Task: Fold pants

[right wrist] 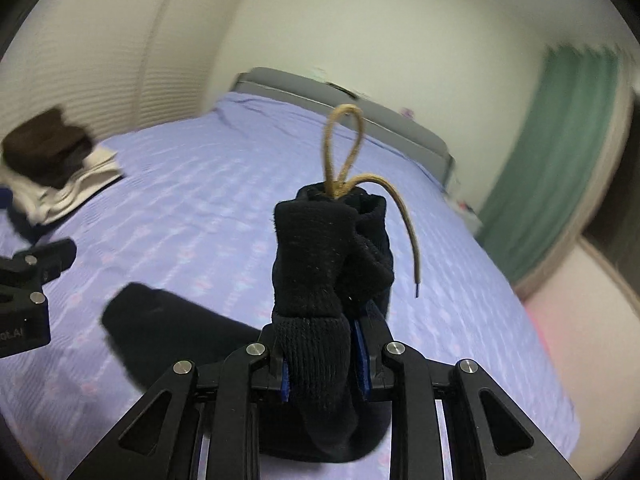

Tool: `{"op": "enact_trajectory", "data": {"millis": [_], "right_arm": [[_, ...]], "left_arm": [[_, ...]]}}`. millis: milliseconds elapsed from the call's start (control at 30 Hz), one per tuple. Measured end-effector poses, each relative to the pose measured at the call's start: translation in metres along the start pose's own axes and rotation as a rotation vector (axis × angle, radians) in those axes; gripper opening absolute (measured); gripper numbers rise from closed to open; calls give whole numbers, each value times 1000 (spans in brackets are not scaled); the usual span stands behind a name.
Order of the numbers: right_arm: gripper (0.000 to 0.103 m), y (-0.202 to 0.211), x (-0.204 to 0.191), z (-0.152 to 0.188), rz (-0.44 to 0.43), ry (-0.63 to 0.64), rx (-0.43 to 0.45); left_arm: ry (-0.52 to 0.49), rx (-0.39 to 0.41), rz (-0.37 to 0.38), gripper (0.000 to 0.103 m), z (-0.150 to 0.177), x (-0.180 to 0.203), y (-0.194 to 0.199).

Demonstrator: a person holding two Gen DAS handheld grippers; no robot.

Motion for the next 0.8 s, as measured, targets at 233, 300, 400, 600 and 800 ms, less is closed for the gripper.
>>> {"op": "enact_trajectory", "data": {"millis": [233,300,400,600,800], "right_arm": [[25,-17,-107,7,-43,247,-35],[25,-20,-134,20,-40,325,-47],[26,-29,-160,35,-26,404,-72],[48,-37,-183,61,-63,522,-117],[53,-6,-185,57,-164,495,-101]], "left_arm": [[73,-76,-56,92,50,-59,-40],[91,-95,-64,92,63,-70,-48],[121,-131,-67,92,82,-82,-62],[149,-168,-67,92,102,-94,-72],[166,-167,-55,92,98,-101,-63]]}}
Point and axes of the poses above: each gripper's, at about its wrist camera, not at the fingertips, and y roughly against the way its jaws point, x to its right, z to its underside, the point moved 7 cm from there along -y, roughly the way its jaws point, and after that the axes turned 3 degrees about -z, right-handed, at the moved point
